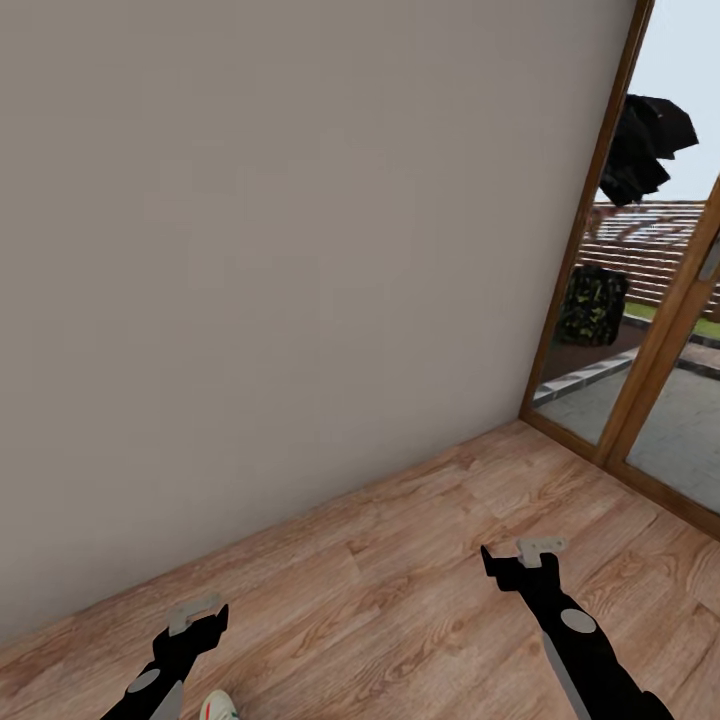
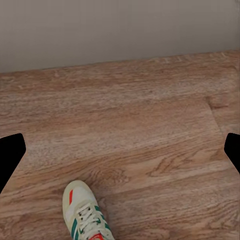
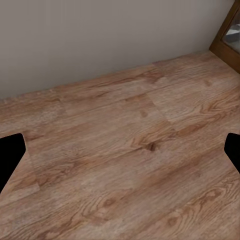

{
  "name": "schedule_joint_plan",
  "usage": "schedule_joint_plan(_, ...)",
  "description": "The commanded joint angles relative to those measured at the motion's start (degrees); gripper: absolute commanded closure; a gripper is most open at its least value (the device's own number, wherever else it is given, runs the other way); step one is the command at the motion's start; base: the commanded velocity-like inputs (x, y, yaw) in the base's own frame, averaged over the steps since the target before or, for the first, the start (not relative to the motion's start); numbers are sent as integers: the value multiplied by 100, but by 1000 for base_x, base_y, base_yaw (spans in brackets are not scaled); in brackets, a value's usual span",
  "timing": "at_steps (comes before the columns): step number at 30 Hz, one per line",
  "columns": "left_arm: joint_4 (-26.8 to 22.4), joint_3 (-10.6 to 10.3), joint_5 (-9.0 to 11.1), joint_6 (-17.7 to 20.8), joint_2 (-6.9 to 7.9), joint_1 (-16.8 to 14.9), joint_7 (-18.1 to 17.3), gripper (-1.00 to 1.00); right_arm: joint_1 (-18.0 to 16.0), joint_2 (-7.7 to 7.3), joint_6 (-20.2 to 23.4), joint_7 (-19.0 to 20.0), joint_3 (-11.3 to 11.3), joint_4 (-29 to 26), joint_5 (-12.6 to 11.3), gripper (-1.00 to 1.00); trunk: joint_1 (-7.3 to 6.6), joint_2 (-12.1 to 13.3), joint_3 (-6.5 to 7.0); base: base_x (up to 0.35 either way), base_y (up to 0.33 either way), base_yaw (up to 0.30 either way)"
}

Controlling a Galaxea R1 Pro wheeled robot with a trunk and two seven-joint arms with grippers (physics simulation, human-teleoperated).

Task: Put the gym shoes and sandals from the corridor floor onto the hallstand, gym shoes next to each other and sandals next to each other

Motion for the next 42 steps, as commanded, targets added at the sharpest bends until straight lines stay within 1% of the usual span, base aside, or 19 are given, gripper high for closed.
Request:
schedule_joint_plan(1,4,-11,50,-17,1,-4,-2,-100,-2,-3,33,3,6,-10,7,-100,0,-3,-6,22,0,0)
schedule_joint_plan(18,3,-28,42,-9,4,-4,-9,-100,-2,6,45,3,-15,-1,-11,-100,0,-3,-6,4,0,0)
schedule_joint_plan(21,3,-29,44,-10,4,-4,-7,-100,-2,8,46,3,-17,-3,-22,-100,0,-3,-6,0,0,99)
schedule_joint_plan(42,3,-29,41,-17,9,-4,-5,-100,-2,17,42,-5,-24,-12,-26,-100,0,-3,-37,0,0,253)
